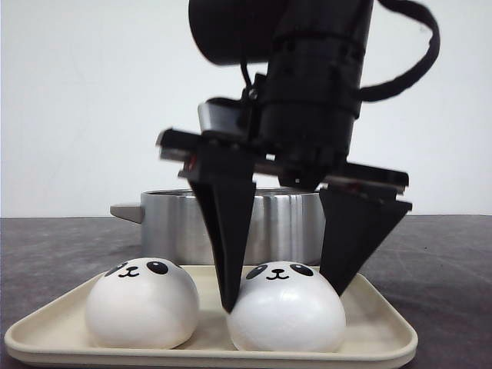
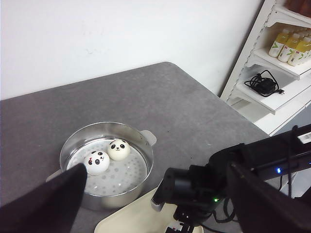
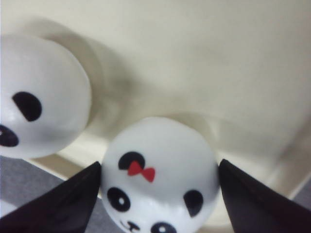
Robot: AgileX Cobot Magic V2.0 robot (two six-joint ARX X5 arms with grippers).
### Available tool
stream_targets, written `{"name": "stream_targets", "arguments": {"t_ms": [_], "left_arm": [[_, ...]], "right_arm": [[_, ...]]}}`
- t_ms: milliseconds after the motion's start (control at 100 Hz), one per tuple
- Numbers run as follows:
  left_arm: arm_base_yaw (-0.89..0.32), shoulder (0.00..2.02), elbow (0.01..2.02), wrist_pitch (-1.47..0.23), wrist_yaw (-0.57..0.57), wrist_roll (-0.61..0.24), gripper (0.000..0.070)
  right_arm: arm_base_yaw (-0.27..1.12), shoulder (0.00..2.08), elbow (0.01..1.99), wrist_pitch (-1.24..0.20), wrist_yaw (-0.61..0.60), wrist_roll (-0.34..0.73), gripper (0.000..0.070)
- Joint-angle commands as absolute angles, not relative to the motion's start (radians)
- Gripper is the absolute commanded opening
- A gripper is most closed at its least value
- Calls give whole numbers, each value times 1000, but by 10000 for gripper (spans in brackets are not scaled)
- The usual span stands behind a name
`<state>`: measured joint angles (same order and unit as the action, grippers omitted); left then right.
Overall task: Steam buns
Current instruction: 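Move the right gripper down onto a panda bun on the tray, then close the right gripper on the bun and lift it over the pot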
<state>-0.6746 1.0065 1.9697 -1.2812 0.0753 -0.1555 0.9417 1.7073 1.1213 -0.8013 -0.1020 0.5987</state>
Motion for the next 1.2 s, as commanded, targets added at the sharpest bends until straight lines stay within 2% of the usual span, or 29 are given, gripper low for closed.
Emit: {"name": "stream_targets", "arguments": {"t_ms": [0, 70, 130, 180, 230, 370, 490, 670, 770, 950, 1050, 1190], "left_arm": [[-682, 1013, 1990, -1273, 70, -143, 556], [-682, 1013, 1990, -1276, 70, -143, 556], [-682, 1013, 1990, -1283, 70, -143, 556], [-682, 1013, 1990, -1289, 70, -142, 556], [-682, 1013, 1990, -1291, 70, -143, 556], [-682, 1013, 1990, -1292, 70, -143, 556], [-682, 1013, 1990, -1292, 70, -142, 556], [-682, 1013, 1990, -1292, 70, -142, 556], [-682, 1013, 1990, -1289, 70, -142, 557], [-682, 1013, 1990, -1285, 70, -142, 557], [-682, 1013, 1990, -1285, 70, -142, 557], [-682, 1014, 1990, -1285, 66, -142, 557]], "right_arm": [[953, 1737, 1135, -799, -105, 602, 467], [953, 1739, 1135, -801, -104, 600, 437], [953, 1739, 1135, -801, -104, 598, 343], [953, 1739, 1135, -801, -104, 597, 202], [953, 1739, 1135, -800, -101, 590, 0], [953, 1736, 1142, -788, -78, 574, 8], [953, 1683, 1211, -859, -79, 545, 8], [952, 1623, 1460, -1019, -72, 458, 7], [938, 1623, 1629, -1076, -12, 408, 7], [892, 1627, 1787, -1009, 111, 349, 6], [828, 1636, 1788, -960, 113, 334, 6], [744, 1704, 1788, -962, 79, 309, 6]]}}
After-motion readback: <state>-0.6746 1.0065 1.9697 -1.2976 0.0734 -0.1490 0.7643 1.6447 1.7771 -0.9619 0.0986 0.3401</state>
